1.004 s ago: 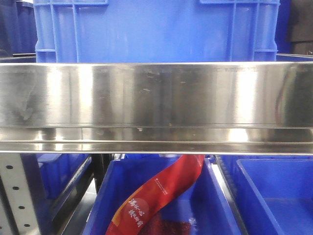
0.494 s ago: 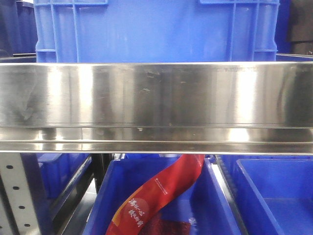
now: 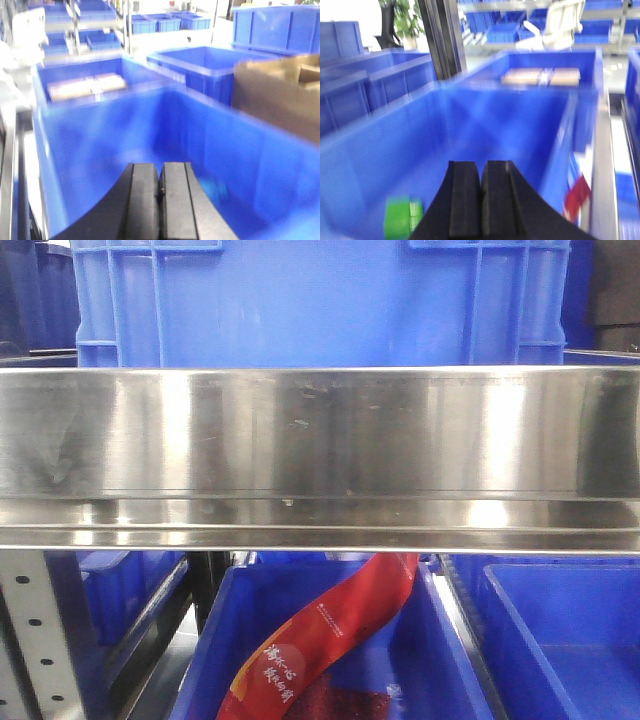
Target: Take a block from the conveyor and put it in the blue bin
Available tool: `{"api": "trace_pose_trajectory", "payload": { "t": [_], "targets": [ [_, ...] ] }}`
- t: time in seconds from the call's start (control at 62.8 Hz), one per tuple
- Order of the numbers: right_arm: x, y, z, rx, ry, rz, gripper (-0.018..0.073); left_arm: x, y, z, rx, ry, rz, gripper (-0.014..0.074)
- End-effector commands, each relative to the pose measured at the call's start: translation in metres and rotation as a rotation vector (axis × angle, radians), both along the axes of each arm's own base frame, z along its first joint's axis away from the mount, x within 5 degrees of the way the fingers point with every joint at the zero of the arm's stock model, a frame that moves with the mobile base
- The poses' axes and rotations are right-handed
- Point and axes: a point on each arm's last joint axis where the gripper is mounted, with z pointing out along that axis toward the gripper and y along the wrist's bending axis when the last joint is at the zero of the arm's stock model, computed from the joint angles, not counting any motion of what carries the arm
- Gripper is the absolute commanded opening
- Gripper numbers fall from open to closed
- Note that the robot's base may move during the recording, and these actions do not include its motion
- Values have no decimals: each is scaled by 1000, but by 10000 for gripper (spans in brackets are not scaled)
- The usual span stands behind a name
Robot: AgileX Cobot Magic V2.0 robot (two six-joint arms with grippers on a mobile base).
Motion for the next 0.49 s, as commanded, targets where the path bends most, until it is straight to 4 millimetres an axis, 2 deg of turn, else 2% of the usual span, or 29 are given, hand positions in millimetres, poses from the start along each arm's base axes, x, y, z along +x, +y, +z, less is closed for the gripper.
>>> {"api": "trace_pose_trajectory", "payload": {
  "t": [0.0,0.191,0.351,0.478],
  "targets": [
    [-15,-8,-9,21,-28,-16,-162,-20,10,-9,-26,-11,1,-111],
    [-54,-27,-51,-10,-59,-30,-162,-74,38,-41,-42,-42,3,-111],
    [-78,-38,-88,5,-106,-46,-162,-105,54,-70,-31,-66,6,-111],
    [-92,-44,-93,22,-143,-48,-162,-118,61,-80,-47,-107,8,-111]
  ]
}}
